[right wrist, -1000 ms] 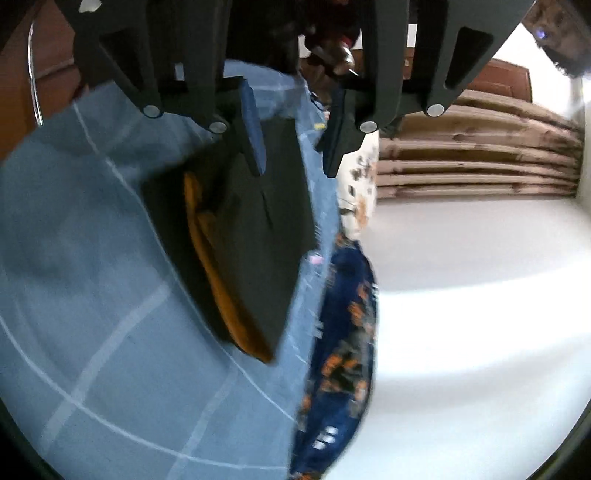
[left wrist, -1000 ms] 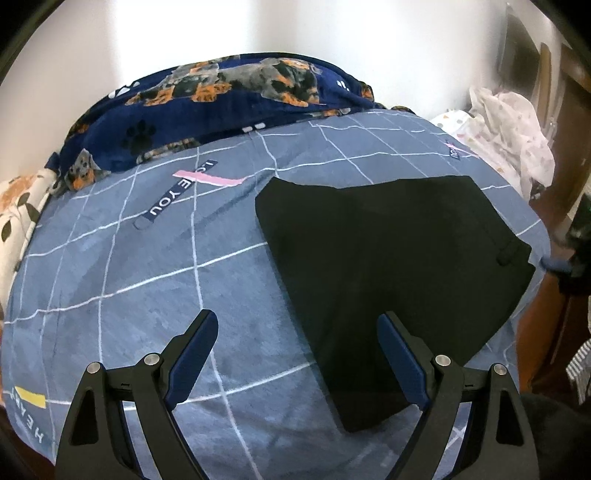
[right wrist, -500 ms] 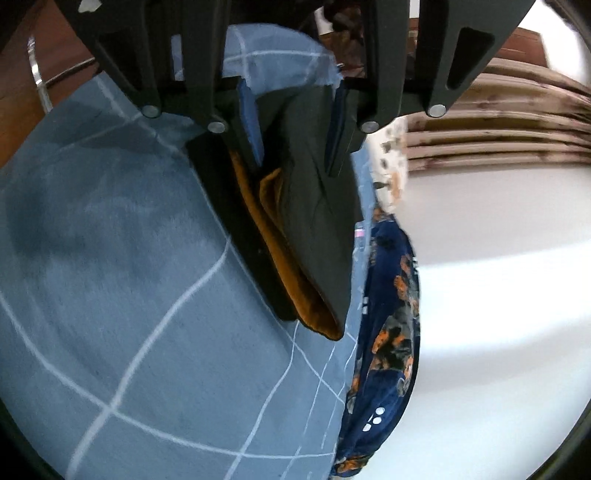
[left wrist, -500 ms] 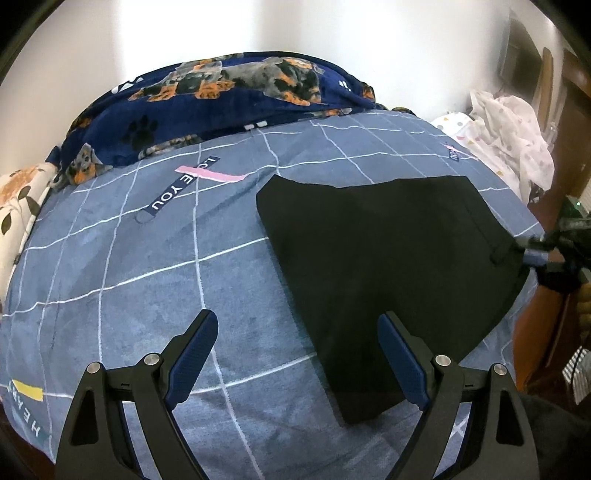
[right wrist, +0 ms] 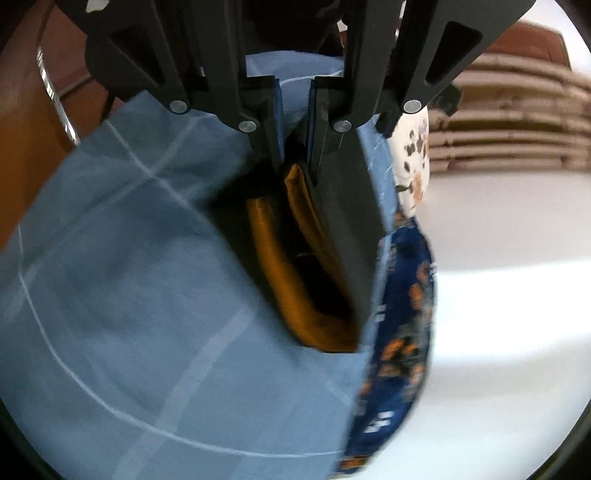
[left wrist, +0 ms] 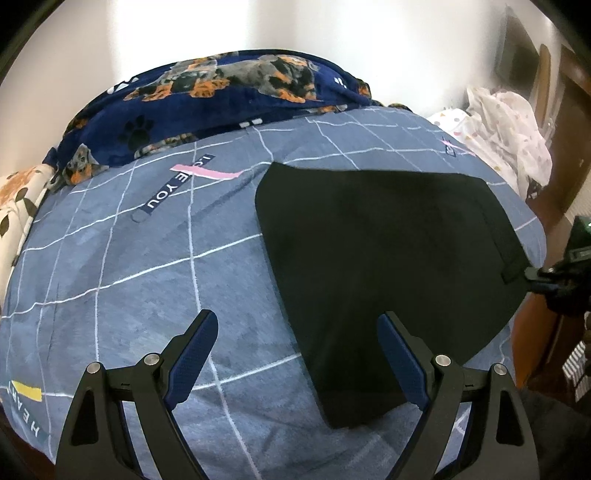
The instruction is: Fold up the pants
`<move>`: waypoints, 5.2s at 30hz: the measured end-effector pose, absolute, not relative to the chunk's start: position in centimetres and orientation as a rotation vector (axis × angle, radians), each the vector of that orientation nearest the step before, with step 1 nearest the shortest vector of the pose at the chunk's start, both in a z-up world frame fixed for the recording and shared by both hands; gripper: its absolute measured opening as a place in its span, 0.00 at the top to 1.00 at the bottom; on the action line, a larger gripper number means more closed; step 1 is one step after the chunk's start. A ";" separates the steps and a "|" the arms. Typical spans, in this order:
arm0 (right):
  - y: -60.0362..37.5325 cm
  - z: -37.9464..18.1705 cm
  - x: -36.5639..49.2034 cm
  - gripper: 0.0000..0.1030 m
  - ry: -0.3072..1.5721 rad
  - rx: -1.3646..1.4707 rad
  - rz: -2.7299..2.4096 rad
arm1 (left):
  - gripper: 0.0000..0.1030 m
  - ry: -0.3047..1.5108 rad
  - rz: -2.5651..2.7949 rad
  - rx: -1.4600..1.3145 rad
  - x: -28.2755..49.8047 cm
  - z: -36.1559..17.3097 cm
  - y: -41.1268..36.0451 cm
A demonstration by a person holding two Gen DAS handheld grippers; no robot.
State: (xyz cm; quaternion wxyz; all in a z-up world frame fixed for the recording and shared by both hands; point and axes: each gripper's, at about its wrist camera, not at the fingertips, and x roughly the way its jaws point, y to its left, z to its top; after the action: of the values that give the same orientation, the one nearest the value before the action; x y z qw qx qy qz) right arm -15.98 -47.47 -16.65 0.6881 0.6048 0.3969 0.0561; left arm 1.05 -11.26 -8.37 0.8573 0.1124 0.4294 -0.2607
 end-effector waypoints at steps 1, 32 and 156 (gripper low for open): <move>-47.6 -17.5 -16.0 0.92 0.893 1.378 0.117 | 0.15 0.903 -0.548 0.241 1.0 -8.5 -11.3; -49.2 -16.6 -14.4 0.65 0.898 1.385 0.129 | 0.14 0.969 -0.575 0.271 1.2 -11.6 -12.5; -48.0 -15.7 -1.1 0.57 1.002 0.781 0.540 | 0.43 1.187 -0.989 0.075 9.7 -13.4 -16.1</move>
State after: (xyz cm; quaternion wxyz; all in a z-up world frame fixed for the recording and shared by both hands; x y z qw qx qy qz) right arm -1.10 -48.05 -15.68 0.7710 0.3602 0.4622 0.2493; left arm 9.74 -16.15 -13.35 0.7155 0.0340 0.5360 -0.4468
